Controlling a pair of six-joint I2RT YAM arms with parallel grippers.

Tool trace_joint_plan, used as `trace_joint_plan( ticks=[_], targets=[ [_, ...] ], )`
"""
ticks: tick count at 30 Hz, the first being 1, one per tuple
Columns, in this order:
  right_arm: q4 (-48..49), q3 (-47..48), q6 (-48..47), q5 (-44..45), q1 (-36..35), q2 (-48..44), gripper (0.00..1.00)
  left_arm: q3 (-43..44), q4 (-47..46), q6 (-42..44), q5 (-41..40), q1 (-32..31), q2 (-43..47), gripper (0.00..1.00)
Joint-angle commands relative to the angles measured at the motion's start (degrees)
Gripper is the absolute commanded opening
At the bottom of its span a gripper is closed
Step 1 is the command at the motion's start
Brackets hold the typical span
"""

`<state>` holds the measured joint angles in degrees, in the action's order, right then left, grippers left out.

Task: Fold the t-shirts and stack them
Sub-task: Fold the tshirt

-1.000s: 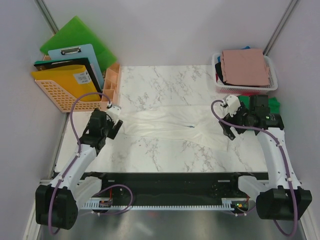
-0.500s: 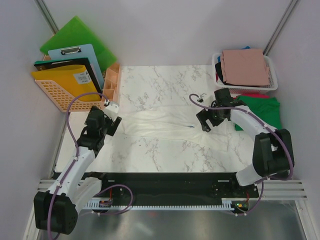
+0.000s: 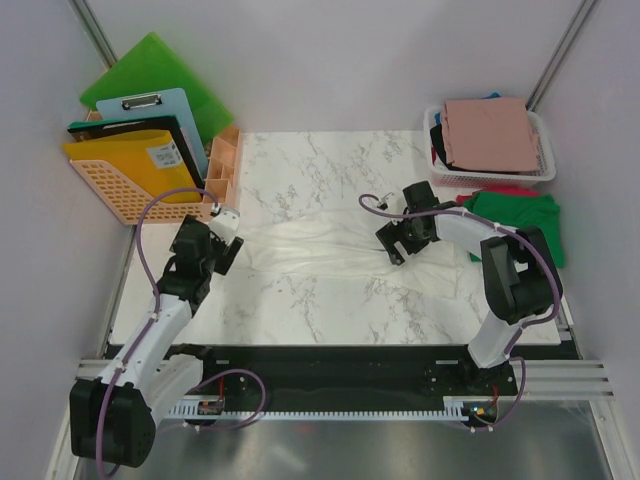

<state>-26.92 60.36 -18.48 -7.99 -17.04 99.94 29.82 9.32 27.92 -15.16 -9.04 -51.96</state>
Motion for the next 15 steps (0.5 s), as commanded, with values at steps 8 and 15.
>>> trace_joint_plan(
  ticks=[8, 15],
  targets=[
    [-3.9, -6.7, -7.2, 2.3, 0.5, 2.2, 0.98, -0.7, -3.3, 3.1, -1.0, 0.2, 1.4, 1.0],
    [-11.7, -11.7, -16.7, 5.3, 0.4, -4.2, 0.98, -0.2, -3.8, 3.4, -1.1, 0.2, 0.7, 1.0]
  ],
)
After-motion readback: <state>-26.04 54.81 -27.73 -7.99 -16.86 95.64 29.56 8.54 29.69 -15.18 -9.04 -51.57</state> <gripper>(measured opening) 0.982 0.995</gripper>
